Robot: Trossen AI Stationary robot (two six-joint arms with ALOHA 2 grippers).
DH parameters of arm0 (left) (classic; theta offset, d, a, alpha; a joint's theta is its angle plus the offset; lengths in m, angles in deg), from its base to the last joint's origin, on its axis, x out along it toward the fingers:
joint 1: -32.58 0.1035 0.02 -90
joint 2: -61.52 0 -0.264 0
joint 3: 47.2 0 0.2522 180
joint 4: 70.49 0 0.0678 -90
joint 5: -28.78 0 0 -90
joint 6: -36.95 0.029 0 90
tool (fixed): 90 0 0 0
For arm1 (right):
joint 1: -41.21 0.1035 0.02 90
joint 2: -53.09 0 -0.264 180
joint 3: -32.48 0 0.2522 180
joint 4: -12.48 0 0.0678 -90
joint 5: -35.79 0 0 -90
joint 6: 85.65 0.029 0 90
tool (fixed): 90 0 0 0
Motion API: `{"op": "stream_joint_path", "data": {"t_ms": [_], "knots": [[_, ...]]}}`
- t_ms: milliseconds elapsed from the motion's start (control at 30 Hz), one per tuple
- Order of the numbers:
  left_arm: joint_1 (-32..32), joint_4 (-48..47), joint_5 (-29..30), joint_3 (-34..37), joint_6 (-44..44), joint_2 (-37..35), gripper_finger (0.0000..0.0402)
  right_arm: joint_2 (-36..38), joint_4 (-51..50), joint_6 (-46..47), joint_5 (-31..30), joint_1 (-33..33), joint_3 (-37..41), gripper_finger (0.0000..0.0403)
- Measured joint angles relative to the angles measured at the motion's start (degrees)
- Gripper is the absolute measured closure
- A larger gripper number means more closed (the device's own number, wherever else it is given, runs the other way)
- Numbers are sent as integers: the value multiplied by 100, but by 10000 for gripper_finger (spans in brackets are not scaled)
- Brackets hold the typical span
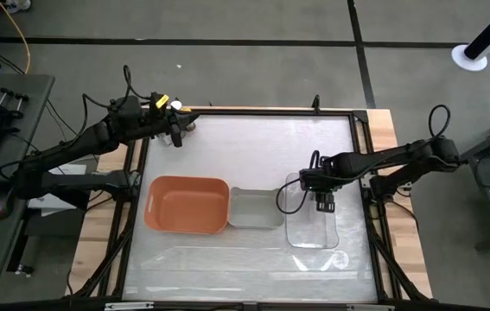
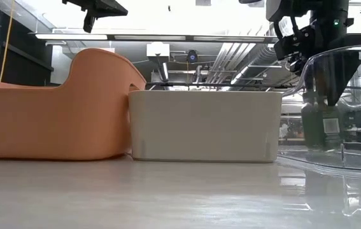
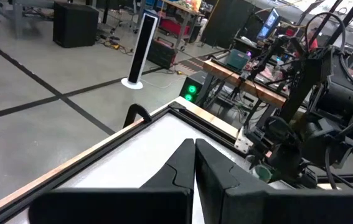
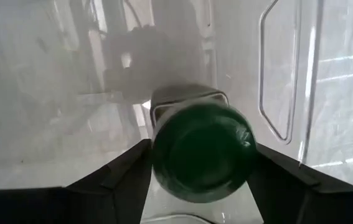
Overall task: Sort spices by type
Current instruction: Put the right green seasoning bottle into the transparent bin, then put the top right yellow seasoning can into the orange bin
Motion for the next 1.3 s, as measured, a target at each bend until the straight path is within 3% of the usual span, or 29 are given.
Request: {"op": "stream_joint_path", "data": {"t_ms": [333, 667, 767, 933, 1033, 1100, 1233, 1300], "knots": [[0, -63, -3, 0, 4, 0, 401, 0, -146, 105, 97, 0, -62, 161], [240, 119, -225, -2, -119, 0, 402, 340, -1036, -46, 37, 1, -901, 160], [517, -560, 78, -214, -374, 95, 401, 595, -1278, -42, -217, 2, -1222, 160], [1360, -2911, 517, -1281, -163, 977, 402, 872, -1327, 382, -1228, -121, -1659, 165], [1794, -3996, 633, -1809, 185, 1803, 402, 876, -1253, 561, -1567, -410, -1762, 199], [1986, -4546, 633, -1989, 212, 2342, 402, 872, -1087, 542, -1551, -618, -1738, 245], [2158, -5045, 1001, -2001, 109, 3165, 401, 870, -641, 337, -1226, -1024, -1587, 372], [2190, -5013, 1269, -1954, 109, 3493, 401, 872, -331, 276, -941, -1240, -1488, 388]]}}
